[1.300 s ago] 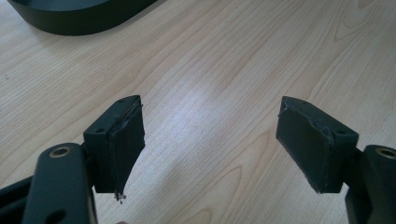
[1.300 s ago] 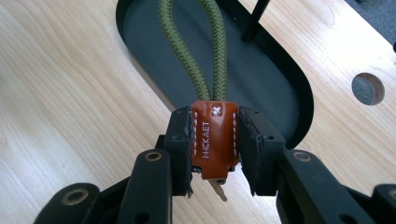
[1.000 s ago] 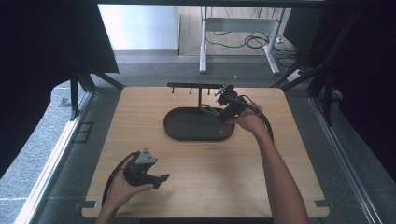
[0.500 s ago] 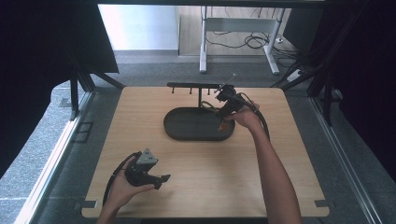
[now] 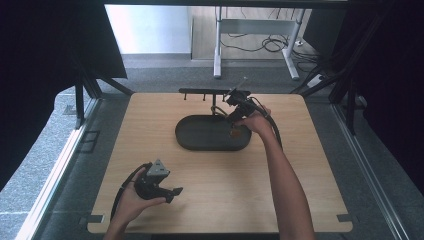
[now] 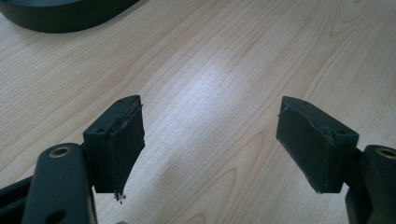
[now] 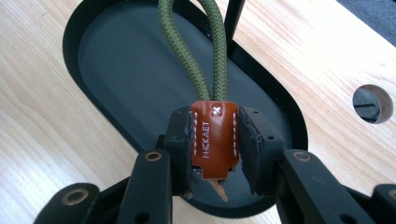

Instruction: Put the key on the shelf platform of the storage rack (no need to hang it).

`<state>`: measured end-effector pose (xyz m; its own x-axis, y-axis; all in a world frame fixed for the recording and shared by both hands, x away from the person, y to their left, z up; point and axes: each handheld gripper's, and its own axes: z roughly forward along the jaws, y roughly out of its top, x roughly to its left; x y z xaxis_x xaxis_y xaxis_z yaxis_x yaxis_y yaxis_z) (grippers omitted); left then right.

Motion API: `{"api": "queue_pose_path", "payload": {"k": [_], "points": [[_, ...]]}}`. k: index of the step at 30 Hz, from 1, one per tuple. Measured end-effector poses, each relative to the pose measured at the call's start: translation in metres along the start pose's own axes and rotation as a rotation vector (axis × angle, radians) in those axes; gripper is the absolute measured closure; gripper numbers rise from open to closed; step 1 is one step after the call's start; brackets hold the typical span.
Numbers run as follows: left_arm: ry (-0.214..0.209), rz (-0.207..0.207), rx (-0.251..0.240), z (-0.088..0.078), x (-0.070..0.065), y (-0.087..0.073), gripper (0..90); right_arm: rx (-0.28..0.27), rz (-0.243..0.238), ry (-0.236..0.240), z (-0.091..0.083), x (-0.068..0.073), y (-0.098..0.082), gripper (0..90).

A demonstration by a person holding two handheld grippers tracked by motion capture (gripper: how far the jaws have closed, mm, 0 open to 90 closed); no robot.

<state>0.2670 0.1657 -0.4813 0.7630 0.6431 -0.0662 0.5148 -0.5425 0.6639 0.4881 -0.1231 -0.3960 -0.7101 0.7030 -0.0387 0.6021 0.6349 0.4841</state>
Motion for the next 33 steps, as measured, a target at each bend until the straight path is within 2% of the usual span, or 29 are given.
{"api": "queue_pose_path", "payload": {"k": [6, 15, 33], "points": [[0.002, -0.002, -0.005, -0.001, 0.001, 0.0, 24.1, -0.003, 0.006, -0.006, 0.006, 0.001, 0.002, 66.9], [-0.001, 0.005, 0.001, 0.001, -0.001, 0.001, 24.1, 0.003, -0.01, -0.022, 0.014, 0.003, -0.002, 66.7], [-0.003, 0.008, 0.002, 0.002, -0.003, 0.001, 24.1, 0.018, -0.017, 0.006, 0.028, 0.008, -0.012, 64.6]]}}
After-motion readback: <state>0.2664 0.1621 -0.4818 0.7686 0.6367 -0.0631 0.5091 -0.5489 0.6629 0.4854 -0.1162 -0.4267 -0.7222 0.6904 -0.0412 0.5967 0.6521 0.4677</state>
